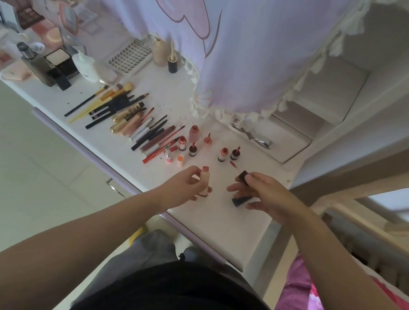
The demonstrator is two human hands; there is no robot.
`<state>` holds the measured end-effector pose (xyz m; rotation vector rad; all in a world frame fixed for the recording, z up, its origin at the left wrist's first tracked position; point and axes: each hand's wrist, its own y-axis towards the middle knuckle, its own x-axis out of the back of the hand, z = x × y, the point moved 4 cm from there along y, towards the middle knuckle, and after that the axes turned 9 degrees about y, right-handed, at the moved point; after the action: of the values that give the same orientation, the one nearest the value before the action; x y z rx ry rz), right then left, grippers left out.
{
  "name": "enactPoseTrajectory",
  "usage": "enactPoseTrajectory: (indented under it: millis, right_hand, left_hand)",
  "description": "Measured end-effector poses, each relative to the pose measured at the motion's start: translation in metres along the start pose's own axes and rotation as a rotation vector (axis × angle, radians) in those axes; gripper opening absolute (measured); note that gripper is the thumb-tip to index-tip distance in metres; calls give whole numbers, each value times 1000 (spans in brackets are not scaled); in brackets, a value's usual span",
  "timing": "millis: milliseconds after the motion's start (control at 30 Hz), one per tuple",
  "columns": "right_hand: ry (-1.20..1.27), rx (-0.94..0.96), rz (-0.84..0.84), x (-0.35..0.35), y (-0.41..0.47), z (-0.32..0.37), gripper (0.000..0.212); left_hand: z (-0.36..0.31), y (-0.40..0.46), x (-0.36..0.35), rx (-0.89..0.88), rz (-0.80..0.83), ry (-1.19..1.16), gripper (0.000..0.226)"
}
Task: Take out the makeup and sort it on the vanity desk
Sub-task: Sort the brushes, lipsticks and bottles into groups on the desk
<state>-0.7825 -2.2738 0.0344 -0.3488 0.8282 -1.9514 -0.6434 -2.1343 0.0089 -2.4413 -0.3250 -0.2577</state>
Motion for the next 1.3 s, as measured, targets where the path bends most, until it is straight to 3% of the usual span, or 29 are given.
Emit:
enactPoseTrajectory:
  millis: [67, 133, 400, 600, 900, 1000, 1167, 1300]
  right_hand:
    - [13, 31, -62, -1, 2, -5, 21]
    - [-38, 80, -110, 1, 3, -9, 15]
    - [-417, 315, -361, -21, 30, 4, 9]
    - [-806, 376, -446, -32, 64, 0, 21]
    - [-819, 396, -370, 1, 53, 0, 34]
    - [-903, 322, -262, 45, 36, -12, 43]
    - [-1068, 328, -239, 46, 26, -36, 27]
    - [-998, 363, -173, 19, 18, -37, 20]
  left_hand:
    - [1, 4, 2, -78, -193, 250, 22]
    - [2, 7, 3, -150, -326, 358, 23]
    - [-10, 28, 6, -209, -553, 540, 19]
    - [-14, 50, 2, -139, -518, 687, 17]
    - [-1, 27, -1, -140, -541, 530, 18]
    - [8, 10, -17, -203, -404, 580, 12]
    - [-12, 26, -61, -286, -235, 721, 33]
    - [-13, 29, -63, -314, -286, 981, 36]
